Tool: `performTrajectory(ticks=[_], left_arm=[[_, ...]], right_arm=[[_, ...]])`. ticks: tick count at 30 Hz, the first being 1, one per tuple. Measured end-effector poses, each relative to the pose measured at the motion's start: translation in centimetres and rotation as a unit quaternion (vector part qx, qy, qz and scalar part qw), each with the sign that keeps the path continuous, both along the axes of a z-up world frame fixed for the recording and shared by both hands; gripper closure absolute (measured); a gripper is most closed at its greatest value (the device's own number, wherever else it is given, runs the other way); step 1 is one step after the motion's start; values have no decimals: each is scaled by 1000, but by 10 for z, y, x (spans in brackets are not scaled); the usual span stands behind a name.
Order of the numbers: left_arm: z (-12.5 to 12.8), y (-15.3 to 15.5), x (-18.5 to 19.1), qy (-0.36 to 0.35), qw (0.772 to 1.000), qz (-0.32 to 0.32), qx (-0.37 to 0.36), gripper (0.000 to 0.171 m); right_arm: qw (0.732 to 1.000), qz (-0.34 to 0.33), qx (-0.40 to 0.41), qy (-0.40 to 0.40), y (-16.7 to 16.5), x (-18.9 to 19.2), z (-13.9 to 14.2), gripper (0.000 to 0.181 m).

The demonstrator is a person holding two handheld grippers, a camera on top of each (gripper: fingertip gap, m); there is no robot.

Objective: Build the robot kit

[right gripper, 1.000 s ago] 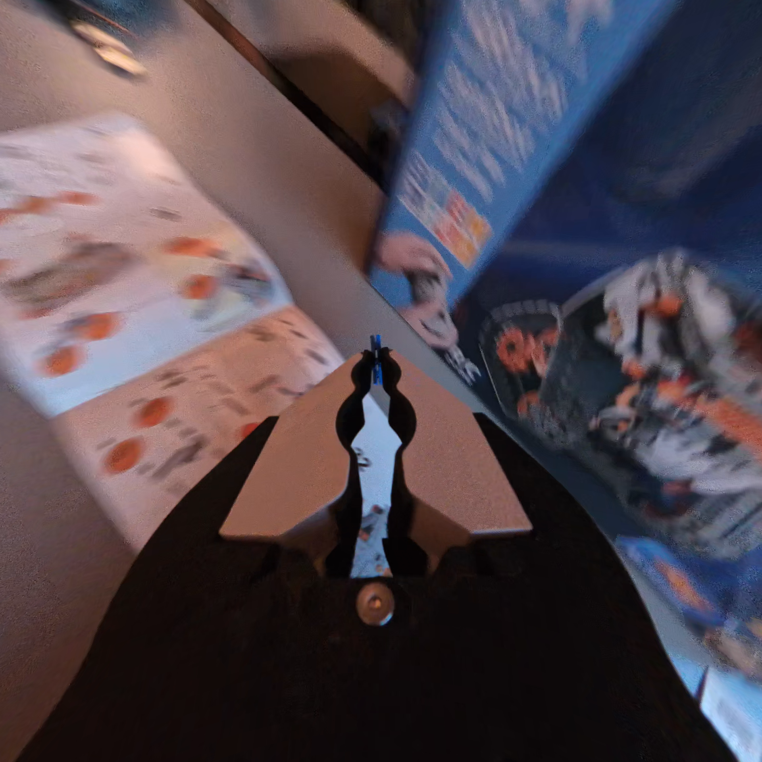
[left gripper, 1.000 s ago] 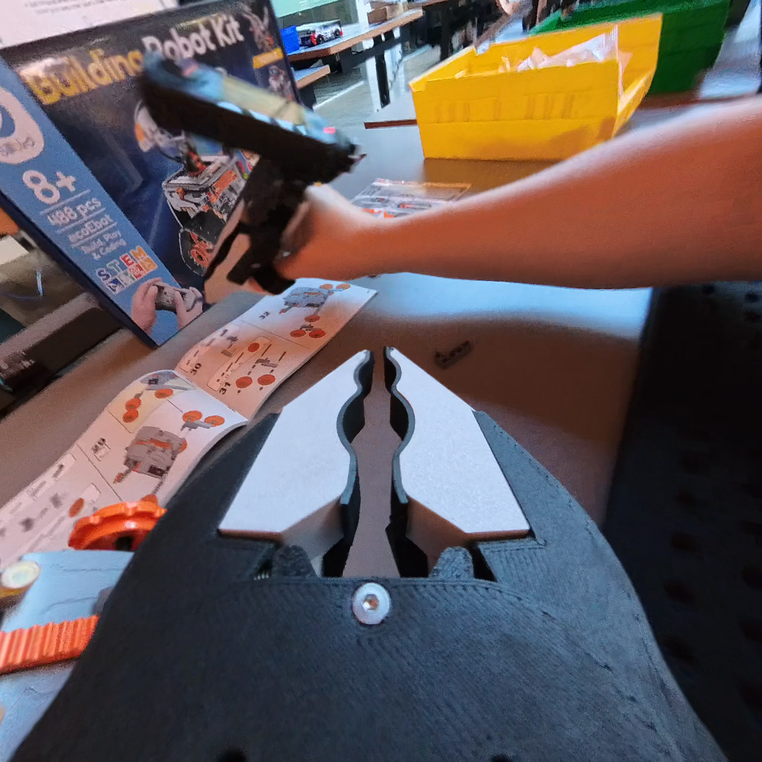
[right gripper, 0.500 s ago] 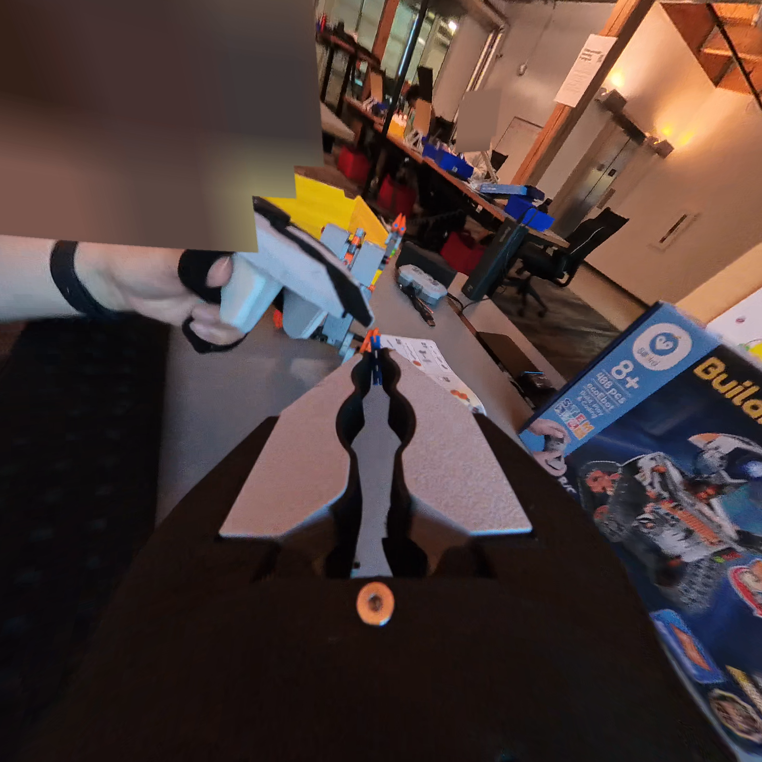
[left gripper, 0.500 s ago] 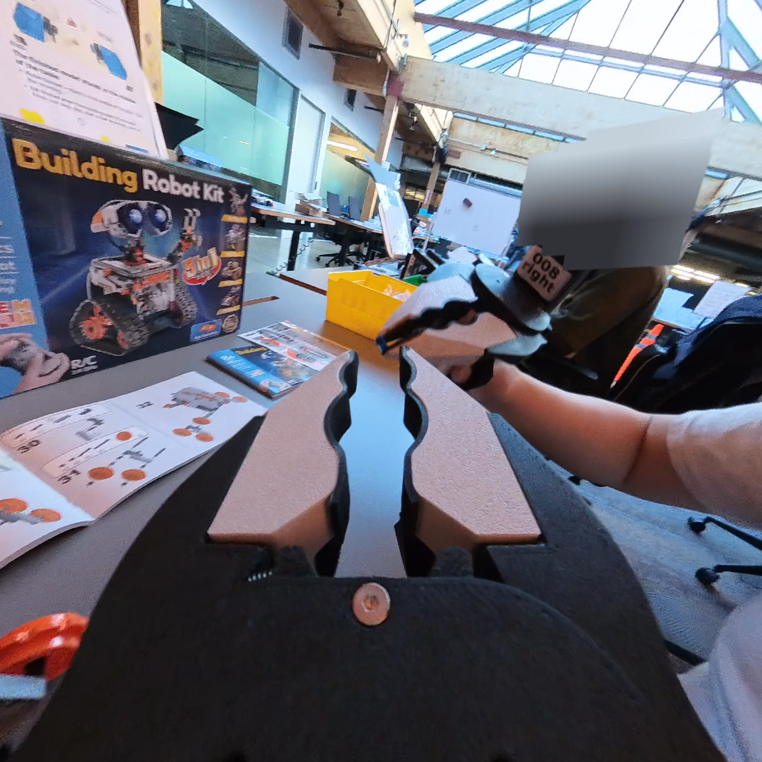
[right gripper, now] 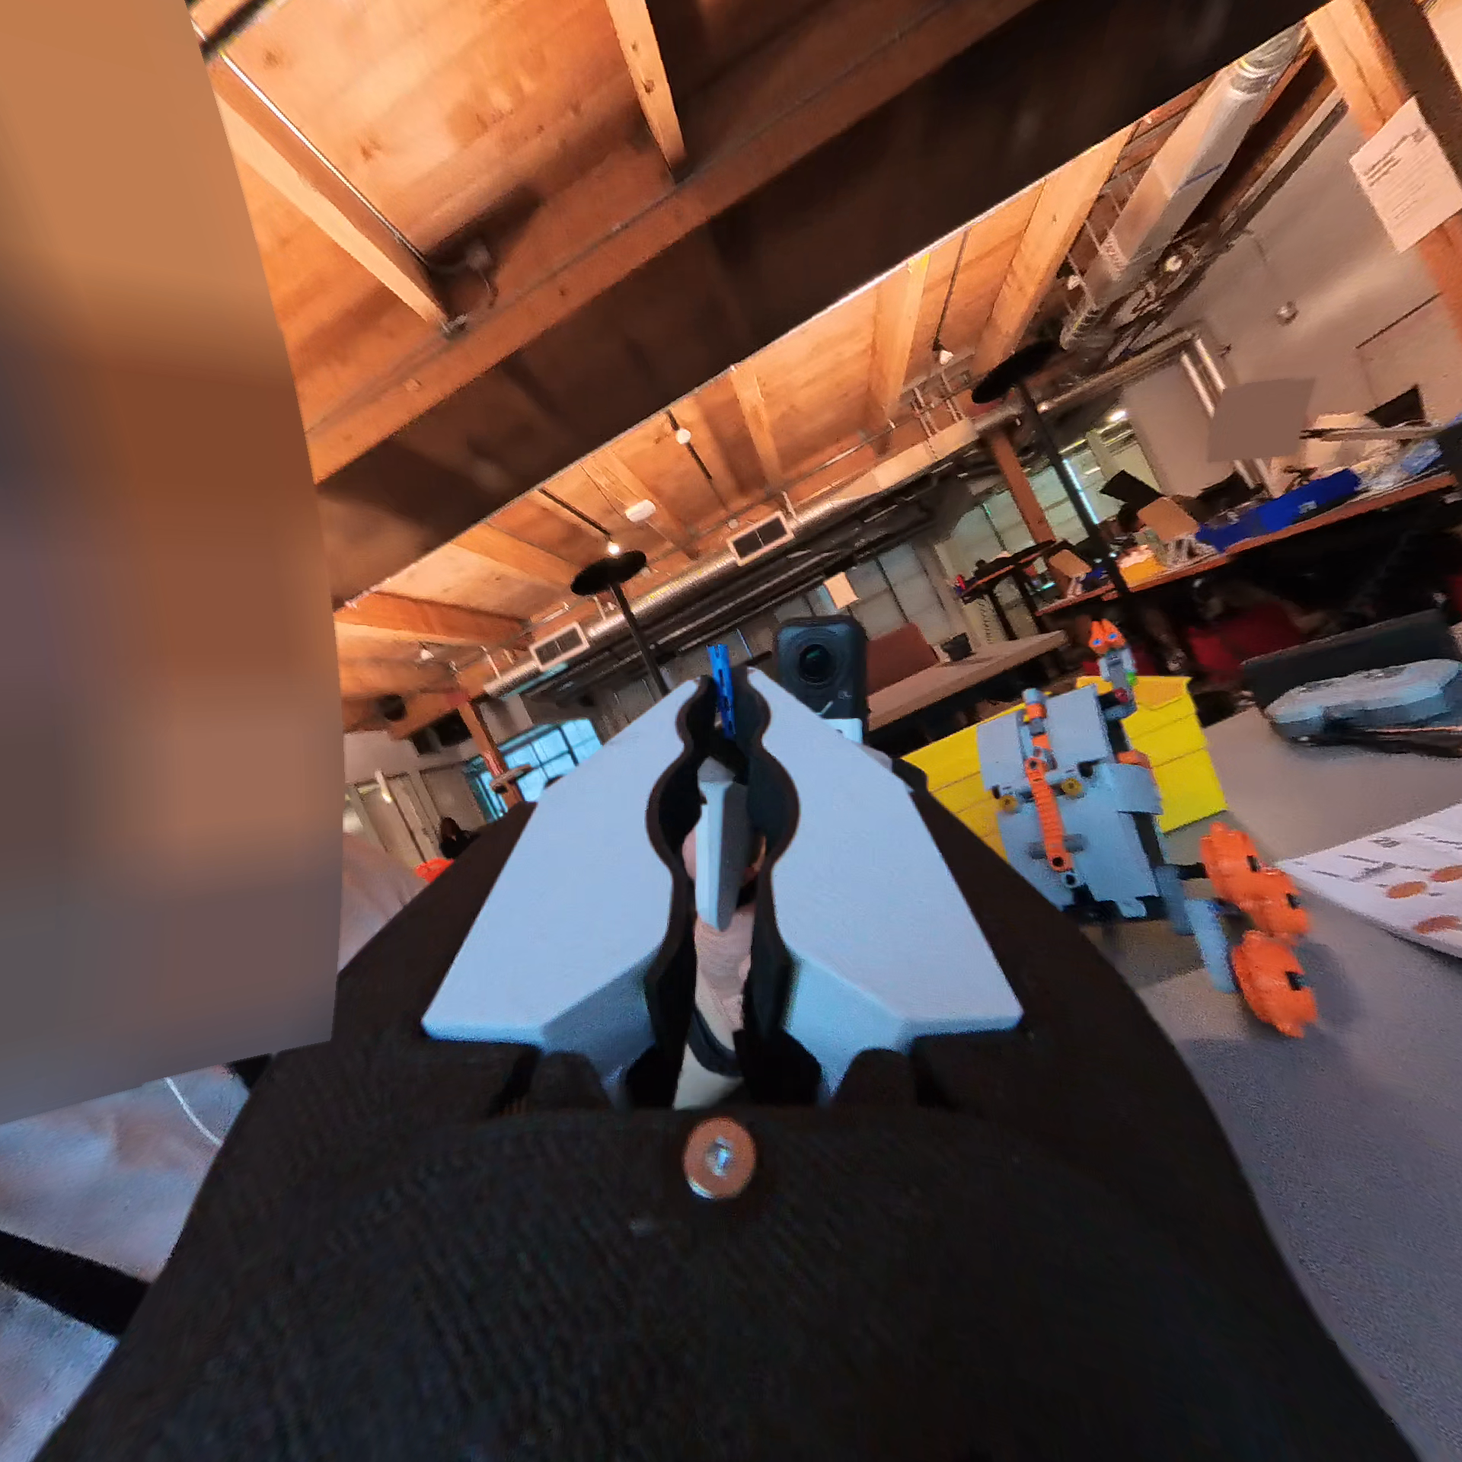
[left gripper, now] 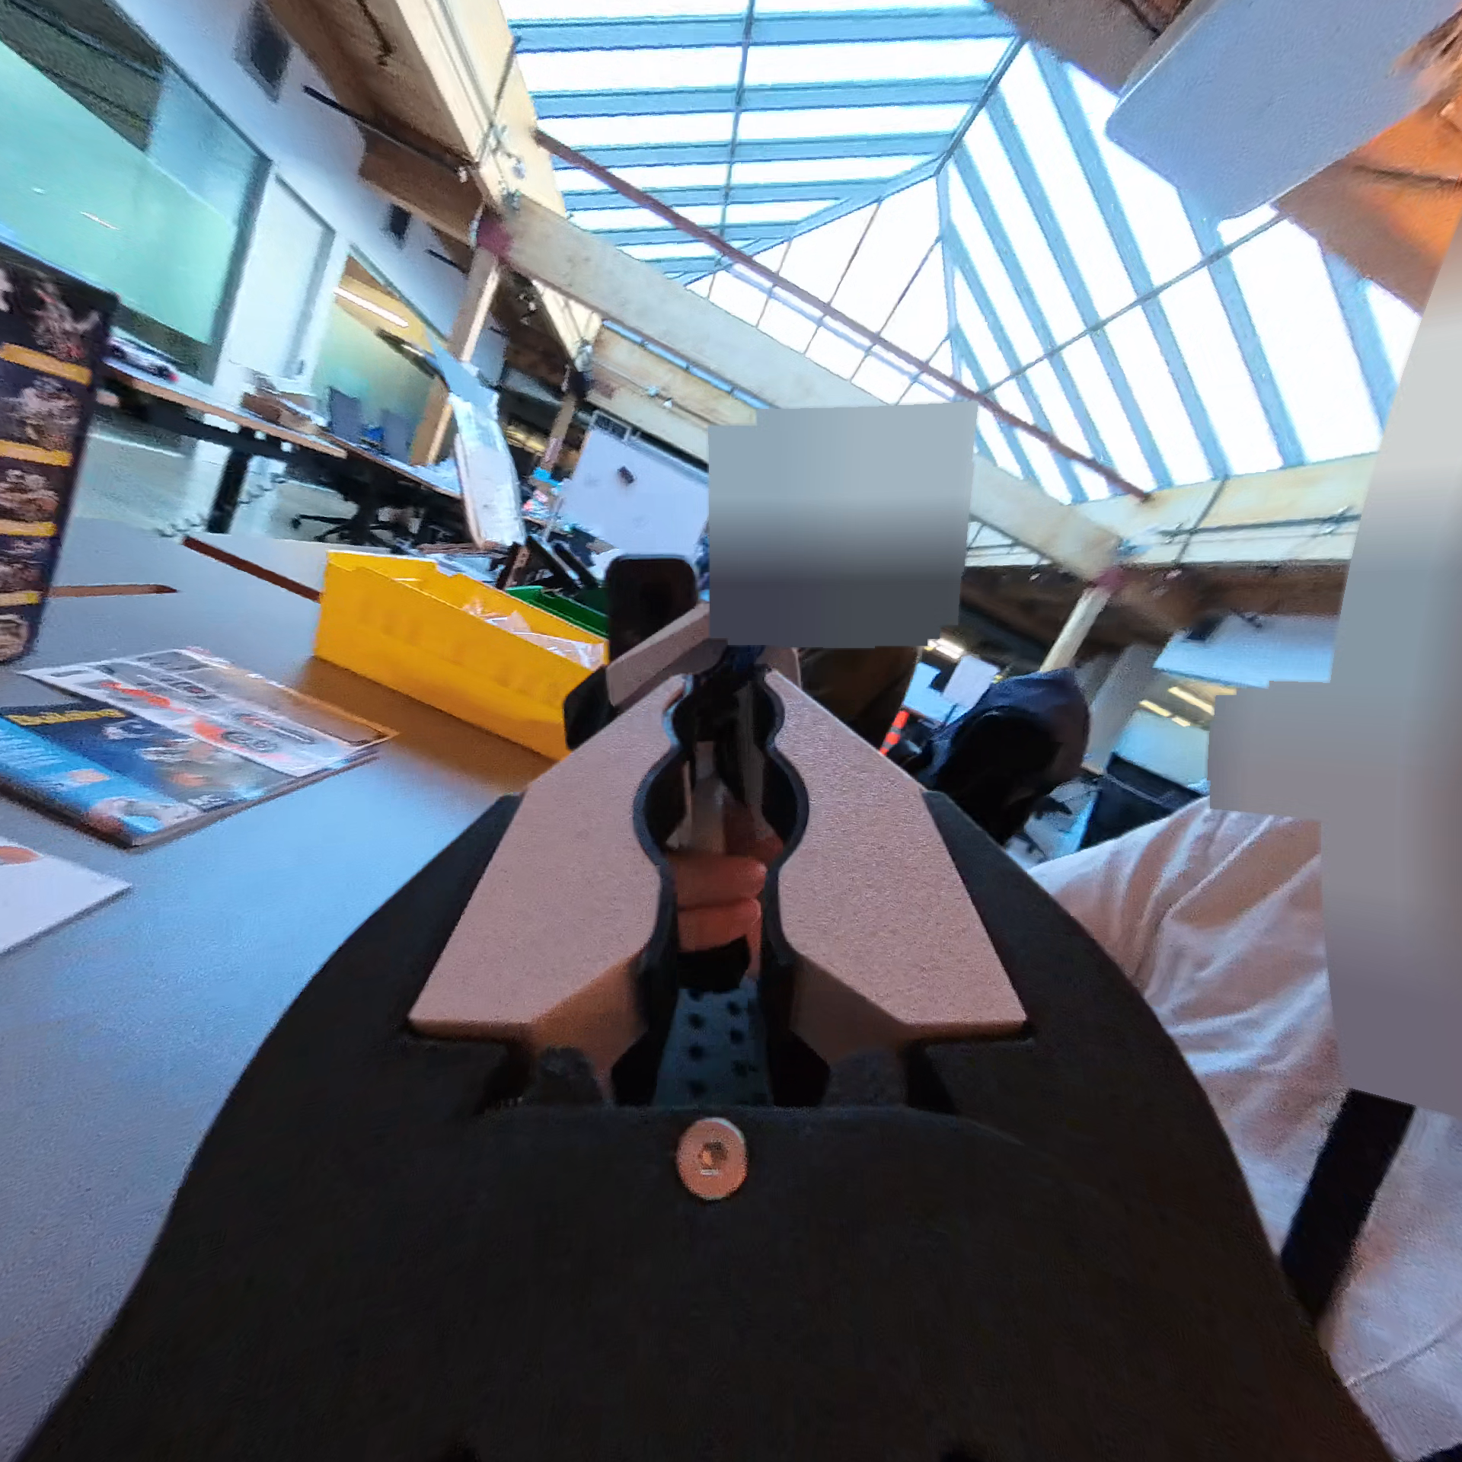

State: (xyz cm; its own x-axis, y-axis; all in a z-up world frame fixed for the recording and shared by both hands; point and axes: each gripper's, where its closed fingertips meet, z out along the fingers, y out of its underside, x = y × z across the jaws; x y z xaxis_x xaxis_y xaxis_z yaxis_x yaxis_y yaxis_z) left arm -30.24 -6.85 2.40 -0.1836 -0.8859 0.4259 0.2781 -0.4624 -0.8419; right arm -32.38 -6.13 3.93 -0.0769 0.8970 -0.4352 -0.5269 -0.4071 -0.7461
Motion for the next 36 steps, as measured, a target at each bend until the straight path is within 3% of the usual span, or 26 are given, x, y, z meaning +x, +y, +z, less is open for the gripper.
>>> performTrajectory(ticks=[6,10,12,15,17,19,22,26,29,36], left_arm=[[-6,3,-6,24,998,36,45,170],[-21,5,-9,85,994,25,58,170],[-43,12,-11,180,976,50,109,170],[-72,15,-16,298,929,70,208,169],[-93,20,-19,365,890,83,260,169],[-109,23,-19,408,855,92,306,169],[-117,25,-18,434,821,111,354,169],[-118,31,-20,445,787,143,404,169],[-121,29,-19,447,784,138,408,169],[-126,27,-18,456,776,130,416,169]], right_arm=[[999,-34,9,-23,7,-7,-10,178],[987,-62,74,-130,9,-8,-22,172],[955,-88,148,-242,13,-2,-33,154],[857,-84,257,-439,14,10,-66,154],[811,-53,286,-508,8,12,-79,153],[804,-20,278,-526,3,7,-84,153],[784,12,261,-564,3,3,-101,159],[760,-4,263,-594,11,-2,-115,159],[747,-34,280,-602,20,-1,-116,162],[712,-26,320,-624,16,-4,-125,175]])
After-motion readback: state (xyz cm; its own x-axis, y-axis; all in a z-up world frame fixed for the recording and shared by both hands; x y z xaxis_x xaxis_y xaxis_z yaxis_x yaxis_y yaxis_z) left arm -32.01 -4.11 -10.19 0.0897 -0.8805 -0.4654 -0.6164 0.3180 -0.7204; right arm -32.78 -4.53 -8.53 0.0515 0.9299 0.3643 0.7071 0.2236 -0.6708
